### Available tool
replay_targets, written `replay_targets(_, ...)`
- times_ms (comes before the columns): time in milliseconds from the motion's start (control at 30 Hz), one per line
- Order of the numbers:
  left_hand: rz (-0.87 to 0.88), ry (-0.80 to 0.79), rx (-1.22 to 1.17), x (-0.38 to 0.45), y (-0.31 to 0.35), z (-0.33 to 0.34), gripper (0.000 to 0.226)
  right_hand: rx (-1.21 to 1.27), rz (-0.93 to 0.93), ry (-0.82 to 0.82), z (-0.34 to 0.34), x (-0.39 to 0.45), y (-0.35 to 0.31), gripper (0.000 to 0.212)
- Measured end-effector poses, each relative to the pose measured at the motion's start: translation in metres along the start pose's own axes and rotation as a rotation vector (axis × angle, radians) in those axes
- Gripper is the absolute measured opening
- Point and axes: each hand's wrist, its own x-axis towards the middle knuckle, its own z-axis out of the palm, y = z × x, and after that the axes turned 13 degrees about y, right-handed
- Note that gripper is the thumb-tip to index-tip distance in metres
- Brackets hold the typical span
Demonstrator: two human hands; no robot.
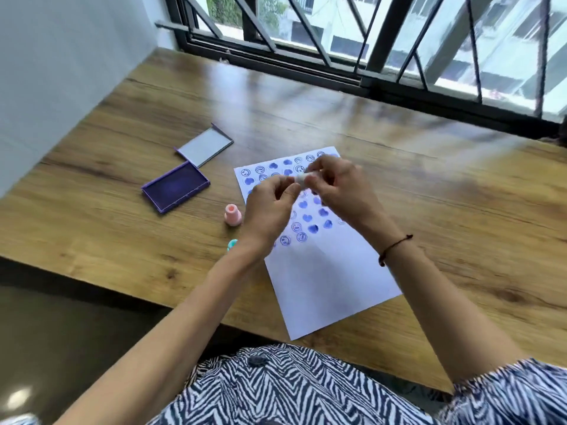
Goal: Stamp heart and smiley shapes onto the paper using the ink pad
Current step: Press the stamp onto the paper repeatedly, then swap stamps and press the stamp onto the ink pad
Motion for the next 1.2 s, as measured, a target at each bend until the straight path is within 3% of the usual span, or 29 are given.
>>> replay_targets(100,0.041,0.205,0.002,0.011,0.007,-0.024,0.025,-0.212,-0.194,-0.009,0.040,0.055,-0.020,0.017)
replay_targets(233,0.026,0.285,-0.030,0.015,0.001,-0.054,0.024,-0.526,-0.343,-0.076,0.087,0.103,-0.024,0.022)
replay_targets(367,-0.001,0.391,-0.059,0.017,-0.011,-0.074,0.028,-0.679,-0.479,-0.165,0.111,0.104,-0.021,0.023)
replay_targets(467,-0.016,0.422,-0.026,0.015,-0.022,-0.085,0.038,-0.714,-0.441,-0.181,0.111,0.099,-0.022,0.028)
replay_targets(633,-0.076,0.436,0.005,0.015,-0.041,-0.091,0.037,-0.461,-0.383,-0.200,0.093,0.059,-0.051,0.026)
replay_targets(800,-0.107,0.392,0.028,0.009,-0.056,-0.089,0.034,-0.398,-0.403,-0.544,0.088,-0.007,-0.066,0.039)
replay_targets(900,-0.108,0.352,0.007,0.004,-0.058,-0.090,0.030,-0.341,-0.376,-0.504,0.090,-0.012,-0.063,0.019)
replay_targets(1000,-0.092,0.299,-0.084,0.000,-0.055,-0.096,0.021,-0.060,-0.154,-0.455,0.091,-0.010,-0.064,0.011)
replay_targets(1100,-0.082,0.294,-0.149,-0.002,-0.050,-0.103,0.011,0.141,0.028,-0.479,0.093,-0.011,-0.066,0.010)
replay_targets(1200,-0.146,0.308,-0.292,-0.002,-0.045,-0.107,0.009,0.183,0.055,-0.491,0.103,-0.015,-0.069,0.013)
